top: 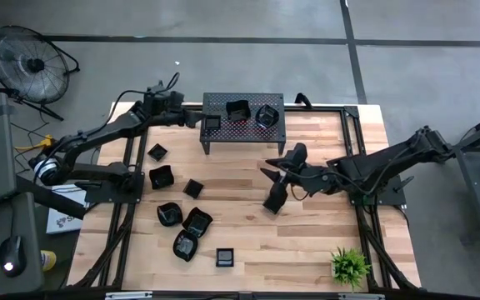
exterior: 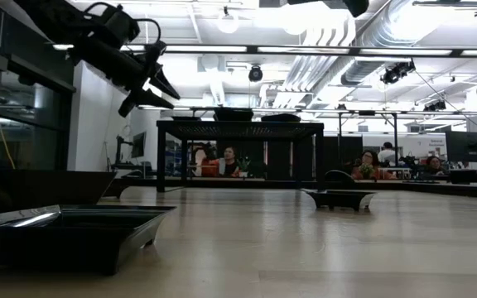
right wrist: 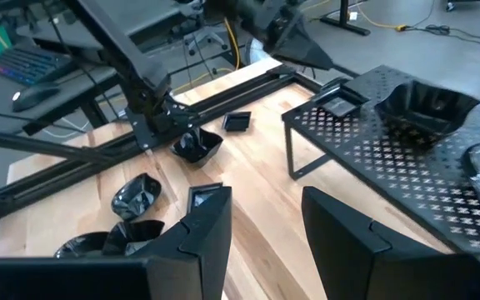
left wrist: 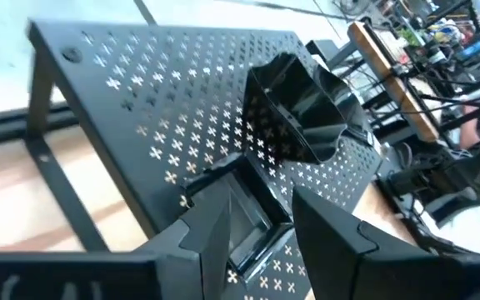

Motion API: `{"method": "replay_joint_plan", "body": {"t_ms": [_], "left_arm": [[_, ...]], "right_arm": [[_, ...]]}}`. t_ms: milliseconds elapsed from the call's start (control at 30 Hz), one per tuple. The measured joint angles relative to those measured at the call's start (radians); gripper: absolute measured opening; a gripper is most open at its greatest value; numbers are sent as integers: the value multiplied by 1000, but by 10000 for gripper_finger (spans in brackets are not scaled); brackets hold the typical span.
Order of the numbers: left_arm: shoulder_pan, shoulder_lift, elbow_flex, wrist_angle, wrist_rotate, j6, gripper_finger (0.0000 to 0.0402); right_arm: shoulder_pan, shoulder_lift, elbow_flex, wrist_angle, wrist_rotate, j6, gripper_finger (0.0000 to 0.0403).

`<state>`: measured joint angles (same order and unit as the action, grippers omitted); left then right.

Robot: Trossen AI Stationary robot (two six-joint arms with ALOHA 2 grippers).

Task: Pick & Place Mini shaped plates
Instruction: Stack the square plate on top of the square plate on the shelf

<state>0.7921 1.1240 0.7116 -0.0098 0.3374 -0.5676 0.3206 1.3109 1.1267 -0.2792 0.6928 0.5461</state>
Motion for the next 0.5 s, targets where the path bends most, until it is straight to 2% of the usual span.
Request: {"method": "replay_joint_plan", "body": {"t_ms": [133, 367, 500], "left_arm": [[0, -22, 0, 4, 3, 52, 129], [-5, -124, 1, -1, 117, 247, 129], [-61, -218, 2, -59, 63, 285, 129]], "right_arm": [[0, -34, 0, -42, 5, 32, 142], [0, -67, 0, -168, -22, 140, 142], [0, -68, 0, -235, -74, 199, 142]]}}
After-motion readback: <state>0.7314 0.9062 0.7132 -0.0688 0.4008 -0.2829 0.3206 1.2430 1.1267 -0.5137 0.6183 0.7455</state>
